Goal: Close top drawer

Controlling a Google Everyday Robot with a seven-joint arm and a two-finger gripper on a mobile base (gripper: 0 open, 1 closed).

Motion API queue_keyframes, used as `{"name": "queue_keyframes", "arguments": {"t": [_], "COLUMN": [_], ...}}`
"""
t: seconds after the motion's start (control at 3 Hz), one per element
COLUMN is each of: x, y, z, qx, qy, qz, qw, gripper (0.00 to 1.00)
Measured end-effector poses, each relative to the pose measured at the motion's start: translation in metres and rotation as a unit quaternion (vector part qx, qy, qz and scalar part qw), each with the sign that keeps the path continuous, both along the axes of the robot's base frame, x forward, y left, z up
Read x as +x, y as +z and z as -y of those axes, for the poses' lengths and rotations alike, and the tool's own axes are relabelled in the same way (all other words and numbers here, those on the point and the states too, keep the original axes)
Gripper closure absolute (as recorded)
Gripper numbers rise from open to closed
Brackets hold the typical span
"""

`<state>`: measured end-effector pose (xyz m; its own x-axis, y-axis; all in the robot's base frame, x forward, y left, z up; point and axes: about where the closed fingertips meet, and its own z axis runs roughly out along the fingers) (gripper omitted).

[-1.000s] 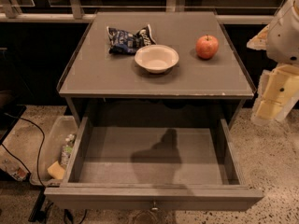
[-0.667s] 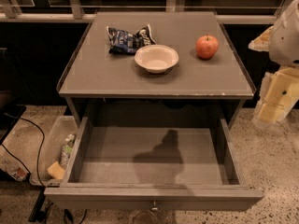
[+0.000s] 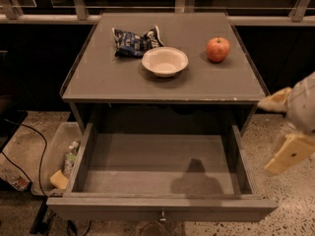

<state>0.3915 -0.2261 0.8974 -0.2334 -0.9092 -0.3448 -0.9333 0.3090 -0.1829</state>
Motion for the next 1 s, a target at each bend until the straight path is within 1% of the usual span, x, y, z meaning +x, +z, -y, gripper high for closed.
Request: {"name": "queue_keyframes", "arguments": {"t": [0.33,0.67,1.0], "x": [-0.030,-0.039,-0.038], "y": [-0.053,-0.064,-0.063], "z": [0.006,0.006,0.006], "qx": [0.048,0.055,0.055], "qy": [-0.004,-0.001,-0.001], "qz": [-0.018,-0.023,-0.023], "qw": [0.9987,0.9982,0.9982], "gripper": [0.42,0.65,0.88]}}
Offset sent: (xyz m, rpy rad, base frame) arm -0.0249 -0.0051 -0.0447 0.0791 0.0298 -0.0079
